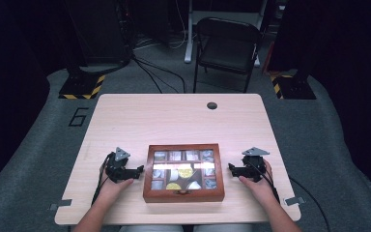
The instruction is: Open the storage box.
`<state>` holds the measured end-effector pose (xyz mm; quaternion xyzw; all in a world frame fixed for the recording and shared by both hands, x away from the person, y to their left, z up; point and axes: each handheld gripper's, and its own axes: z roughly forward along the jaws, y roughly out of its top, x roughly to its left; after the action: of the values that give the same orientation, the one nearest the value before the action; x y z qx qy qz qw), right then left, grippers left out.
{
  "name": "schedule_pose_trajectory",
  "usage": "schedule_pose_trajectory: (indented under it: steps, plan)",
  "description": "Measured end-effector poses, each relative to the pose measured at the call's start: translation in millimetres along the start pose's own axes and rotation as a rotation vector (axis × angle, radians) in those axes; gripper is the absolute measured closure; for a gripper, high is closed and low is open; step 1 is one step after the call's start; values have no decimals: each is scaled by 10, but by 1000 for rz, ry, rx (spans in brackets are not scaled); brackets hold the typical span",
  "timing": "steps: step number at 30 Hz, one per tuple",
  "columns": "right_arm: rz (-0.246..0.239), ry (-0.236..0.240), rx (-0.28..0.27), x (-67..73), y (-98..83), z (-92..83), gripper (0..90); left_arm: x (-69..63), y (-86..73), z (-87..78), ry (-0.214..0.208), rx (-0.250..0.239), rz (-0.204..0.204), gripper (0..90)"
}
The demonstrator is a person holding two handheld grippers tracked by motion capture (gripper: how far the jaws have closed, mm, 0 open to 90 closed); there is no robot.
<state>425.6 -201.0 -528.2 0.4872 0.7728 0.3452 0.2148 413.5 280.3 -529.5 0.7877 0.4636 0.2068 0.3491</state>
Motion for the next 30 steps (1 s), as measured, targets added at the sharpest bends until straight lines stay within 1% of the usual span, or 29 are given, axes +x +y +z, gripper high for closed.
schedule_pose_trajectory:
  steps: [20, 23, 25, 30]
  plan:
    - [8, -5, 1, 10, -4, -5, 142, 3, 3, -2, 4, 1, -2, 148]
    - [-3, 0, 5, 1, -6, -9, 145, 3, 2, -1, 4, -1, -2, 151]
    - [-1, 1, 4, 1, -6, -9, 147, 2, 2, -3, 3, -1, -3, 153]
    - [-2, 1, -3, -2, -8, -14, 179, 6, 1, -5, 3, -7, -3, 167]
